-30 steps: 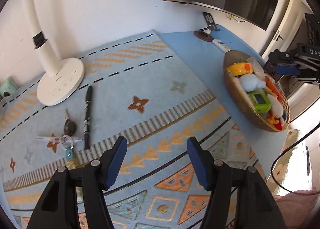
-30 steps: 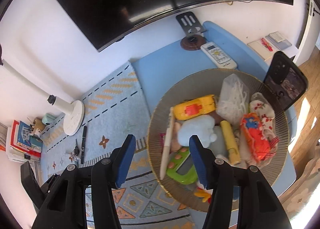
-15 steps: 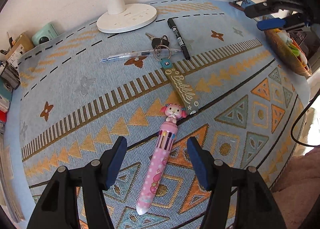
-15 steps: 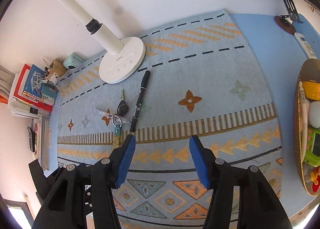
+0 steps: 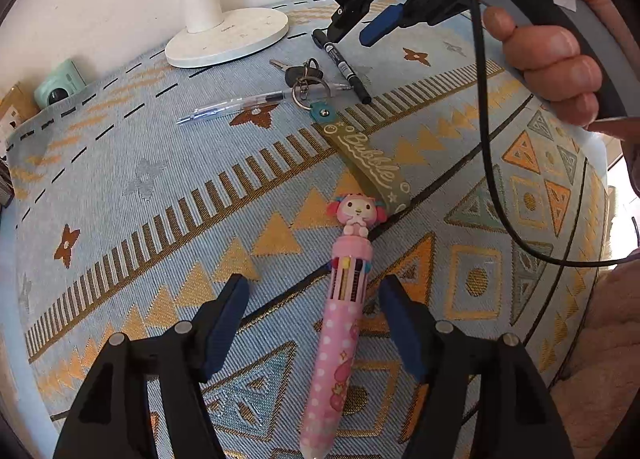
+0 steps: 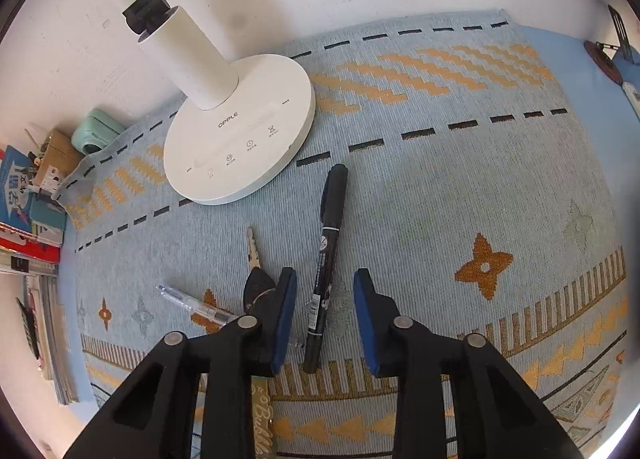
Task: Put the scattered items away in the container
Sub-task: 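Grasp the pink character pen with left tool while right tool grasps the black marker, then carry the pink pen with left tool over the basket while right tool carries the marker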
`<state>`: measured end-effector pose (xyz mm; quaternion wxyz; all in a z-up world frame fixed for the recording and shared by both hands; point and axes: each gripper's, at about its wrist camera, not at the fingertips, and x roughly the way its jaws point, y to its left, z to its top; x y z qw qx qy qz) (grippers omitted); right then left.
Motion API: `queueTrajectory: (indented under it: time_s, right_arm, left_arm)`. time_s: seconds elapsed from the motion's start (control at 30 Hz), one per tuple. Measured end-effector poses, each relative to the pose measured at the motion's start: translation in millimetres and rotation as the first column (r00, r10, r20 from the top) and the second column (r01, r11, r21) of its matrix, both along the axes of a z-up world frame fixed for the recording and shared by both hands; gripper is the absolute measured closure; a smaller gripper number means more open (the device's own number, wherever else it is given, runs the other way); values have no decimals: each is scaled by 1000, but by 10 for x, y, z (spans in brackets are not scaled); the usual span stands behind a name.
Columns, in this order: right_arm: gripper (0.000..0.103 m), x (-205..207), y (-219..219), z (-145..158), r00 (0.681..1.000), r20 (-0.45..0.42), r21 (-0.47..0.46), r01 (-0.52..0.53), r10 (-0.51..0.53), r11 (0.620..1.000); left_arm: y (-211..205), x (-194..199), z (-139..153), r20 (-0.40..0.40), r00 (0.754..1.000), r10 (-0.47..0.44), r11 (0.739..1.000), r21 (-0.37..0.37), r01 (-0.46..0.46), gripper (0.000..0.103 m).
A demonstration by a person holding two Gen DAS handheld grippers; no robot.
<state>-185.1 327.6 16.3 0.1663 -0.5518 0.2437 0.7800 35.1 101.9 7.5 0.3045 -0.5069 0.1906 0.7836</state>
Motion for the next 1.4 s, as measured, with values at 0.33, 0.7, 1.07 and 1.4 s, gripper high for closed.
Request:
queueTrajectory:
  time_s: [0.33,0.7,1.07,1.4]
  right_arm:
    - [83,-80,-171,-206,999,31,115,-31,28,993]
    - [92,46,-179,-192,998,23,159,-63,60,985]
    - [92,649,149,94,997,-76,43,-19,23,999]
    - [92,1001,439,668,979,-201,31,18,-12,999]
  left_arm:
    - [-25,-7,-42,-61,998,-14,999,46,17,19]
    - [-6,-12,14,-89,996,-14,998,66,20,60]
    - [16,-21,344,-55,993,103,991,90,-98,85]
    - [544,-106,1054,-154,983,97,983,172,-70,85]
